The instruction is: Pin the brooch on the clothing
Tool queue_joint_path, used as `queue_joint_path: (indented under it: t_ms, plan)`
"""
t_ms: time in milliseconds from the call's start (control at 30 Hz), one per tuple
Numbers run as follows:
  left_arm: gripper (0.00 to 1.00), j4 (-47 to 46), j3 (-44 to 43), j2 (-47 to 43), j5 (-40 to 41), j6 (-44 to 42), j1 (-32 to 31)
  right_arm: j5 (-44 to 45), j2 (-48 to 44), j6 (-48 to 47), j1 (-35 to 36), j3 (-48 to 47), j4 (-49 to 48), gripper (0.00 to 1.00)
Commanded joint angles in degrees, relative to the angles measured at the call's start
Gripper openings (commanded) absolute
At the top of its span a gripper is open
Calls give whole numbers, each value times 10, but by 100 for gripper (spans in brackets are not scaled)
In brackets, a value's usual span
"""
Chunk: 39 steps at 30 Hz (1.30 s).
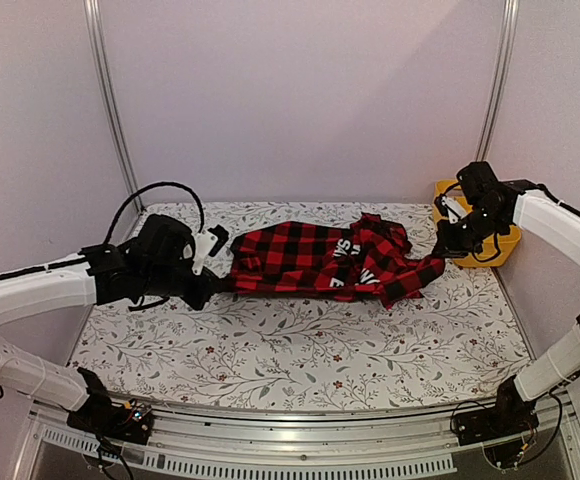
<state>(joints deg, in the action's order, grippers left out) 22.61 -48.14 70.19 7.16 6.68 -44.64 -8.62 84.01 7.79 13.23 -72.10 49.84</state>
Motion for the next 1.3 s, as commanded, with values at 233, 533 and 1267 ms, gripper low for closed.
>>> queue_joint_path:
  t_ms: [233,533,1267]
  plan:
    - [0,-132,-253,232,22,-84,222,-11,326,-16,-6,-500,-69,0]
    - [0,-248,-604,342,115,-243,233,-16,284,1,-37,-545,-536,0]
    - [0,0,-16,-18,27,118,76,-87,-119,-13,93,61,-272,0]
